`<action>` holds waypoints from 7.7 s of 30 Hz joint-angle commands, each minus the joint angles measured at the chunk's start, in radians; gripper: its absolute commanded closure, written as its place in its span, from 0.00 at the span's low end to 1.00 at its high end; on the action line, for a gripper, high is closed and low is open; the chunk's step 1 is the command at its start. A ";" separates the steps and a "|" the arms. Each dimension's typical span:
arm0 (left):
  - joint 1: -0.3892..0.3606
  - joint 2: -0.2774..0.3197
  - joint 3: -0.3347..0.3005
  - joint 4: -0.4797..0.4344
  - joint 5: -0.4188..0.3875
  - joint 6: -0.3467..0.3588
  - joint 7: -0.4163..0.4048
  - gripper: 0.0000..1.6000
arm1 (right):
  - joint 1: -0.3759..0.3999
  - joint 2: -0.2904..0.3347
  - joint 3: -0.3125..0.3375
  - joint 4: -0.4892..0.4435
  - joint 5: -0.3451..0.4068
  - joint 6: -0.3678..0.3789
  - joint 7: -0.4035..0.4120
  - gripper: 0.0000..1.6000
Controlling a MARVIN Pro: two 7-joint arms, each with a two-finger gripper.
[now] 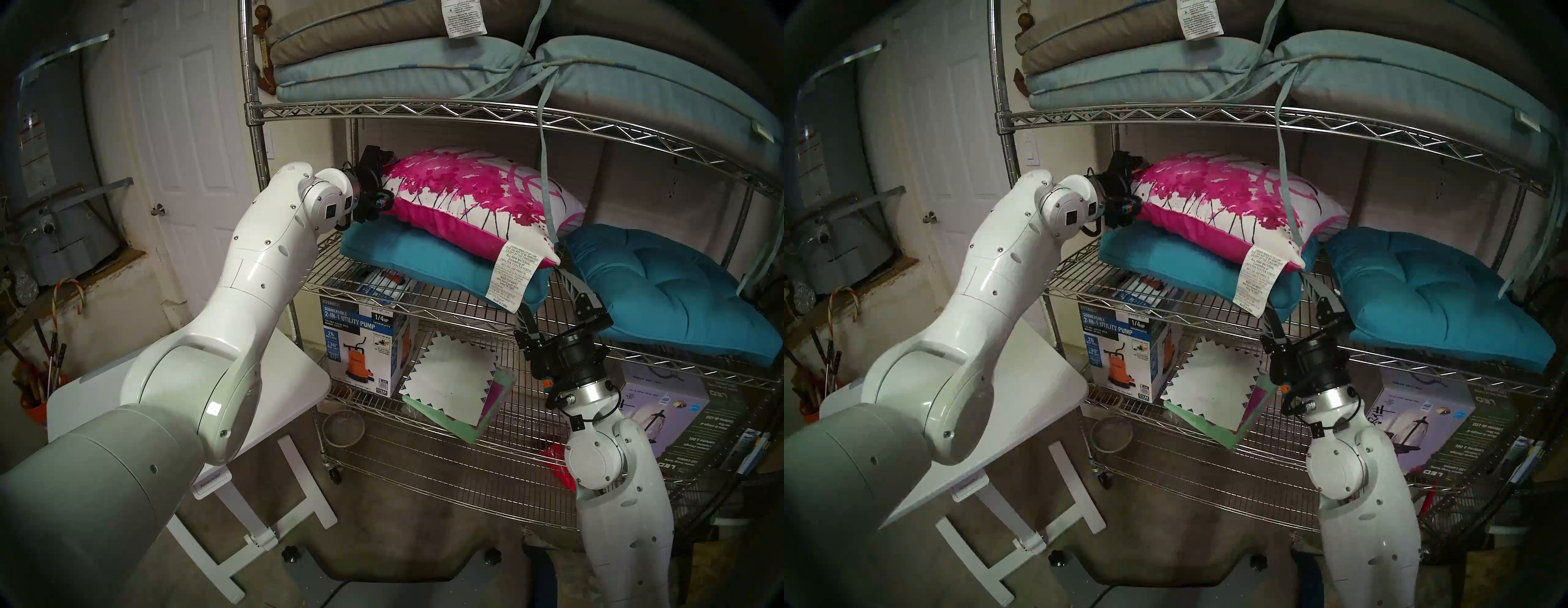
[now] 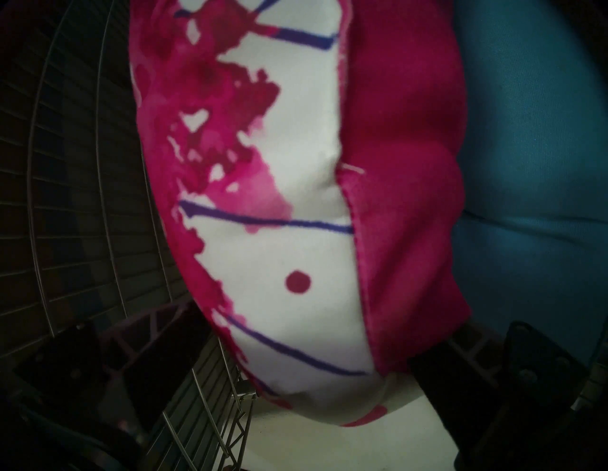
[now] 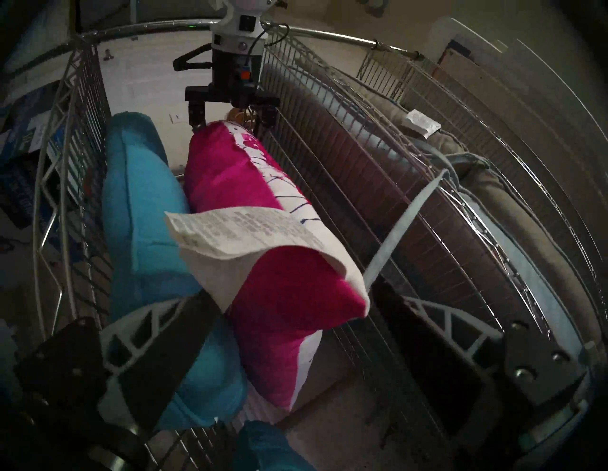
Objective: Take cushion off the shelf
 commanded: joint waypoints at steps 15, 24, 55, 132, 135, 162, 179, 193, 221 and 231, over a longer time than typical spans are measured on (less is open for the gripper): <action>-0.020 -0.009 -0.001 -0.028 0.000 -0.003 0.003 0.00 | 0.151 0.080 0.005 0.063 -0.142 -0.041 -0.077 0.00; -0.020 -0.009 -0.002 -0.029 0.000 -0.004 0.003 0.00 | 0.183 0.082 0.003 0.083 -0.155 -0.054 -0.070 0.00; -0.019 -0.010 -0.003 -0.030 0.001 -0.004 0.002 0.00 | 0.345 0.115 -0.008 0.204 -0.172 -0.088 -0.066 0.00; -0.018 -0.011 -0.006 -0.031 0.003 -0.005 0.000 0.00 | 0.411 0.229 0.070 0.172 -0.177 -0.252 0.059 0.00; -0.018 -0.011 -0.006 -0.031 0.003 -0.005 0.000 0.00 | 0.417 0.227 0.068 0.191 -0.169 -0.258 0.073 0.00; 0.029 0.027 0.039 -0.090 0.036 -0.082 0.089 1.00 | 0.326 0.171 0.107 0.310 -0.083 -0.309 0.078 1.00; 0.036 0.017 0.036 -0.166 0.050 -0.067 0.082 1.00 | 0.202 0.080 0.103 0.152 -0.002 -0.291 0.102 1.00; 0.080 0.027 0.018 -0.305 0.049 -0.033 0.026 1.00 | 0.100 0.023 0.084 0.040 0.043 -0.251 0.115 1.00; 0.240 0.018 0.025 -0.649 0.044 0.025 -0.153 1.00 | -0.157 -0.020 0.122 -0.137 0.126 -0.231 0.082 1.00; 0.277 -0.038 0.116 -0.781 0.119 0.130 -0.235 1.00 | -0.259 -0.019 0.210 -0.183 0.214 -0.293 0.064 1.00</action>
